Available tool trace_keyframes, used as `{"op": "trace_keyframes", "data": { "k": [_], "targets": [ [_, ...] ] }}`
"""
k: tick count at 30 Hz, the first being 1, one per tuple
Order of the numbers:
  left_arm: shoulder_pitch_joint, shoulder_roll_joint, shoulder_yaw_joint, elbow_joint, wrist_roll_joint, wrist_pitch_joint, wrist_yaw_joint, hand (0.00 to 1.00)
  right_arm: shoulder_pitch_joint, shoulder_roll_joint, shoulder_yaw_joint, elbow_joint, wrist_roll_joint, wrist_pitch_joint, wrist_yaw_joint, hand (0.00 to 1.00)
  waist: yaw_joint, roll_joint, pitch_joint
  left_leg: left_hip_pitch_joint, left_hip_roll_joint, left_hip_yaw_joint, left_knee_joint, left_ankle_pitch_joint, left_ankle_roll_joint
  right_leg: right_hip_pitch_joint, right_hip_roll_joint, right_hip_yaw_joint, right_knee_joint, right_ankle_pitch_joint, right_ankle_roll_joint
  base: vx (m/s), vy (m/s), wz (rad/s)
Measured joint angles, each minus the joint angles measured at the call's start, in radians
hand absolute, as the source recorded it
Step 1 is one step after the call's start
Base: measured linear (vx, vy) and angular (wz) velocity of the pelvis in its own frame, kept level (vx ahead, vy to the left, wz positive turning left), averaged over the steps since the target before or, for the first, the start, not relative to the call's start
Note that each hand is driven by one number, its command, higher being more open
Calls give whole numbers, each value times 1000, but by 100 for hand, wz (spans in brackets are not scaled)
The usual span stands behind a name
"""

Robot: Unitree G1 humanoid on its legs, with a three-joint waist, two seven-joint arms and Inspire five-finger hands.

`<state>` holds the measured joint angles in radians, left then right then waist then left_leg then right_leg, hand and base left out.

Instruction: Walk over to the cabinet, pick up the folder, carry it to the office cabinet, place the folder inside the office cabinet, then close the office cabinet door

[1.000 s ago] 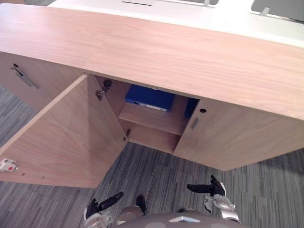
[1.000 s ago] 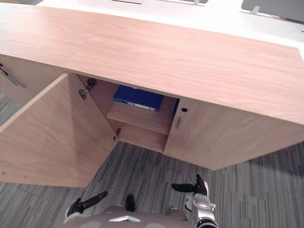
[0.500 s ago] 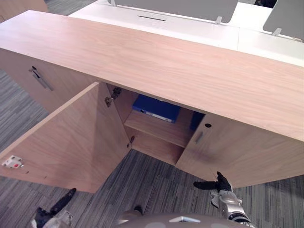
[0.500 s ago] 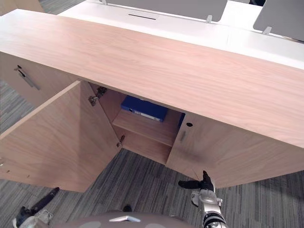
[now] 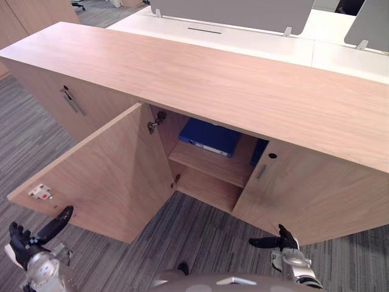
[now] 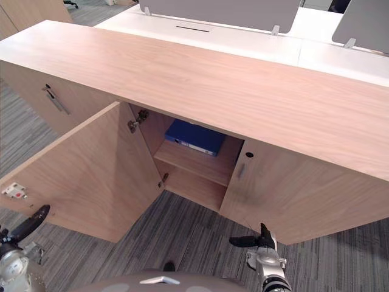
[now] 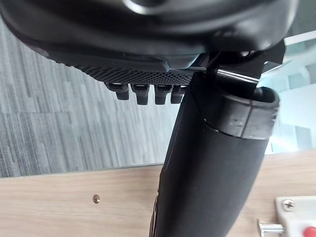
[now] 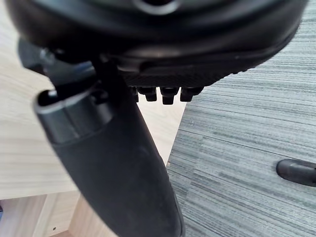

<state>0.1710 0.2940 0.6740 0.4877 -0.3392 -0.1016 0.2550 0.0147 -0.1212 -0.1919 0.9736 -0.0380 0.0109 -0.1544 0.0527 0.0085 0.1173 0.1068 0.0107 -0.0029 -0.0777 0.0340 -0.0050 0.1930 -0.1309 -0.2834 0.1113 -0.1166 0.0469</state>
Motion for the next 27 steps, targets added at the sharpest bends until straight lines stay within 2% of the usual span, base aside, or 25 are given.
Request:
{"op": "trace_keyframes", "data": {
  "k": [3, 6, 8, 11, 19, 22, 27],
  "targets": [
    [-1, 9, -7, -28, 12, 0, -12, 100, 14, 0, 0, 0, 0, 2, 4, 100, -2, 2, 1, 0, -3, -5, -10, 17, 2, 0, -4, 20, -9, -1, 1, -100, -8, 3],
    [0, 55, -56, -39, 37, 0, -31, 100, 24, 0, 0, -2, 0, 2, 17, 100, 0, 2, 1, -8, -12, -4, -12, 27, 1, 0, -10, 43, -27, -12, 15, -102, -19, -2],
    [0, 69, -85, -66, 39, 0, -53, 100, 24, 0, 1, -4, 0, 2, 24, 100, 0, -6, -1, -13, -23, -2, -16, 37, -2, 0, -20, 56, -37, -40, 31, -102, -34, -2],
    [1, 72, -139, -104, 47, -5, -90, 100, 30, -3, 0, -7, 0, 2, 25, 100, -2, -2, 1, -11, -16, -3, -17, 47, -11, -1, -13, 62, -35, -48, 29, -111, -40, 0],
    [51, 59, -188, -182, 46, -11, -88, 100, 49, -6, -5, -7, -2, 4, 36, 100, 14, -10, 0, -20, -5, -4, -16, 44, -23, -2, 5, 63, -48, -44, 33, -2, -22, 1],
    [67, 30, -199, -199, 44, -37, -88, 100, 44, -4, -4, -7, -4, 4, 42, 100, 25, -10, 0, -21, -10, -2, -15, 41, -20, -1, 1, 67, -49, -43, 33, 27, -1, 2],
    [160, -4, -248, -293, 36, -52, -89, 100, 40, -2, -4, -7, -11, 3, 46, 100, 31, -11, 0, -19, -13, 1, -15, 40, -19, -1, -5, 77, -46, -39, 30, -16, 6, 0]
  ]
}}
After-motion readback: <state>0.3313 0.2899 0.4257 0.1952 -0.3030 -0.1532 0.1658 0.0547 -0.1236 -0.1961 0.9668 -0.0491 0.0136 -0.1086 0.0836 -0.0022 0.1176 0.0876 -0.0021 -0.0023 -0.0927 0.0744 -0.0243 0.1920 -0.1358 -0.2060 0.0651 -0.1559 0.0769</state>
